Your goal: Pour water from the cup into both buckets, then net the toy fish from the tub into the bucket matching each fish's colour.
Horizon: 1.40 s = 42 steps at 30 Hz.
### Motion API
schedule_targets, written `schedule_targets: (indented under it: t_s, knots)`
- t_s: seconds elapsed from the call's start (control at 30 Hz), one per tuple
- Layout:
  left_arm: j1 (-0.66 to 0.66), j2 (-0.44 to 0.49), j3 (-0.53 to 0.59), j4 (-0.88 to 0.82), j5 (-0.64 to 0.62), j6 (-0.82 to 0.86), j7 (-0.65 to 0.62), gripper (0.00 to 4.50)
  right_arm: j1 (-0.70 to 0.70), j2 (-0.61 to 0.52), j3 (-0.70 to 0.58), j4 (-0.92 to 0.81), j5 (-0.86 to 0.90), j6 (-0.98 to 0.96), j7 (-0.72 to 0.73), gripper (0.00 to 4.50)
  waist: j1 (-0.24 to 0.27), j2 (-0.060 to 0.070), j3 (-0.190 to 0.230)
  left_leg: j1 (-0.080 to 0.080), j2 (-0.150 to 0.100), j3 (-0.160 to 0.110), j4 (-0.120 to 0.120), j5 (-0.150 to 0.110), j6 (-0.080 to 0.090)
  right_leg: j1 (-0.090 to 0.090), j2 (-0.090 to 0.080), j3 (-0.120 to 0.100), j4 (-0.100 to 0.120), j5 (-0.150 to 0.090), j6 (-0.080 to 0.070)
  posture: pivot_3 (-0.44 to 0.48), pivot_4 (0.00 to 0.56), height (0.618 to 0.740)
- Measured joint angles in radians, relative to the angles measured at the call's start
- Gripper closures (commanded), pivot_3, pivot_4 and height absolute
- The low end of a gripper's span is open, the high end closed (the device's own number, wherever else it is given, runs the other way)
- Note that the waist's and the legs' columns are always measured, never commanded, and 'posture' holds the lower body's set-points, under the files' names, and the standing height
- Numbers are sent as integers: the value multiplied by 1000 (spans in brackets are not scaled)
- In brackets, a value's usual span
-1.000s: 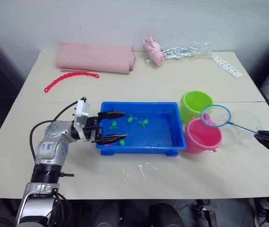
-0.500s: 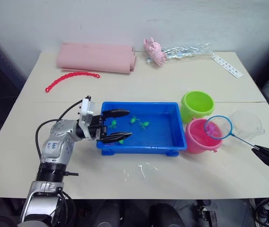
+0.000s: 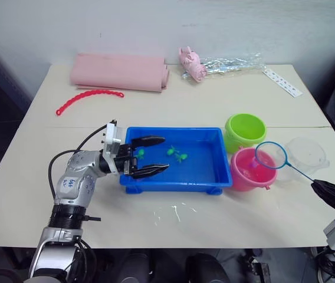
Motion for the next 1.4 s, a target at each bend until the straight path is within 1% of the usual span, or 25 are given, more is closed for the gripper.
schedule_targets:
  t_s: [0.17, 0.2, 0.27, 0.33, 0.37, 0.4, 0.43, 0.47, 0.5, 0.53, 0.57, 0.6, 0.73, 0.83, 0.93, 1.0, 1.03, 1.1, 1.27, 1.33, 1.4]
  knots:
    - [1, -4, -1, 0, 5, -12, 3, 33, 12, -7, -3, 4, -51, -39, -71, 4500, 0, 0, 0, 0, 0, 0, 0, 0, 0, 0, 0, 0, 0, 0, 0, 0, 150, 740]
    - [3, -3, -1, 1, 7, -18, 0, 33, 20, -6, 3, -2, -26, -15, -73, 4500, 0, 0, 0, 0, 0, 0, 0, 0, 0, 0, 0, 0, 0, 0, 0, 0, 150, 740]
    - [8, 2, 0, 3, 7, -33, -15, 33, 58, -7, 51, -41, 112, 83, -62, 4500, -1, 0, 0, 0, 0, 0, 0, 0, 0, 0, 0, 0, 0, 0, 0, 0, 150, 740]
    - [14, 27, 8, 6, 7, -53, -37, 33, 94, -17, 130, -103, 311, 223, -23, 4500, -5, 0, 0, 0, 1, 0, 0, 0, 0, 0, 0, 0, 1, 0, 0, 0, 150, 740]
    - [14, 34, 12, 6, 7, -56, -40, 33, 97, -18, 141, -115, 344, 251, -15, 4500, -5, 0, 0, 0, 1, 0, 0, 0, 0, 0, 0, 0, 1, 0, 0, 0, 150, 740]
    - [21, 58, 28, 8, 6, -65, -54, 33, 88, -44, 178, -149, 460, 347, 6, 4500, -9, 0, 0, 1, 0, 0, 0, 0, 0, 0, 0, 0, 1, 0, 0, 0, 150, 740]
    - [22, 63, 31, 10, 6, -66, -56, 33, 87, -50, 182, -157, 480, 366, 10, 4500, -11, 1, 0, 0, 0, 0, 0, 0, 0, 0, 0, 1, 1, 0, 0, 0, 150, 740]
    - [25, 81, 46, 14, 5, -69, -62, 33, 81, -69, 193, -183, 544, 424, 23, 4500, -12, 1, 0, 0, 0, 0, 0, 0, 1, 0, 0, 0, 1, 0, 0, 0, 150, 740]
    - [32, 104, 66, 20, 2, -68, -68, 33, 62, -98, 213, -214, 633, 505, 33, 4500, -16, 1, 0, 1, 1, 0, 0, 0, 1, 1, 0, 0, 1, 0, 0, 0, 150, 740]
    - [49, 136, 98, 32, -2, -68, -75, 33, 6, -141, 250, -247, 740, 609, 49, 4500, -22, 1, 0, 2, 1, -1, 0, 0, 1, 2, 0, 0, 1, 0, 0, 0, 150, 740]
    - [55, 150, 112, 37, -3, -68, -77, 33, -22, -160, 267, -261, 792, 661, 57, 4500, -21, 1, 0, 2, 1, -1, 0, 0, 1, 2, 0, -1, 1, 0, 0, 0, 150, 740]
    - [78, 175, 135, 38, -4, -71, -79, 33, -75, -198, 313, -275, 857, 743, 70, 4500, -24, 1, 0, 2, 1, -2, 0, 0, 1, 2, 0, -1, 1, 0, 0, 0, 150, 740]
    - [157, 244, 216, 36, -5, -83, -69, 33, -257, -286, 485, -301, 980, 982, 114, 4500, -23, 1, 0, 0, 1, -3, 0, 0, 1, 1, 0, -2, 0, 0, 0, 0, 150, 740]
    - [250, 297, 288, 33, 0, -91, -35, 33, -493, -292, 695, -301, 979, 1166, 117, 4500, -26, 1, 0, -1, 1, -3, 0, 0, 1, -1, -1, -2, 0, 0, 0, 0, 150, 740]
    - [331, 325, 361, 2, -3, -85, 5, 33, -705, -220, 869, -267, 931, 1287, 121, 4500, -27, 0, 0, -1, 1, -3, 0, 0, 1, -1, -2, -2, 0, 0, 0, 0, 150, 740]
    - [351, 328, 375, -20, -4, -79, 16, 33, -755, -197, 922, -252, 901, 1304, 132, 4500, -21, 0, 0, -1, 0, -4, 0, 0, 1, -1, -3, -2, 0, 0, 0, 0, 150, 740]
    - [386, 334, 390, -55, -6, -65, 30, 33, -812, -167, 979, -222, 853, 1312, 149, 4500, -17, 0, 0, -2, 0, -4, 1, 0, 2, -1, -3, -2, 0, 0, 0, 0, 150, 740]
    - [424, 337, 400, -109, -14, -40, 52, 33, -872, -127, 1052, -167, 774, 1300, 181, 4500, -19, -1, 0, -2, 0, -3, 1, -1, 2, -1, -4, -2, 0, 0, 0, 0, 150, 740]
    - [476, 361, 412, -177, -28, -1, 72, 33, -942, -43, 1168, -90, 646, 1293, 234, 4500, -30, -1, 0, -1, 0, -3, 0, 0, 1, -2, -3, -2, 1, 0, 0, 0, 150, 740]
    - [482, 364, 412, -209, -34, 16, 76, 33, -975, -3, 1212, -54, 591, 1293, 238, 4500, -34, -1, 0, -1, 0, -3, 0, 0, 1, -2, -2, -2, 2, 0, 0, 0, 150, 740]
    - [485, 376, 411, -222, -40, 30, 72, 33, -996, 14, 1245, -30, 541, 1286, 251, 4500, -36, -1, 0, -1, 0, -3, 0, 0, 1, -3, -2, -2, 2, 0, 0, 0, 150, 740]
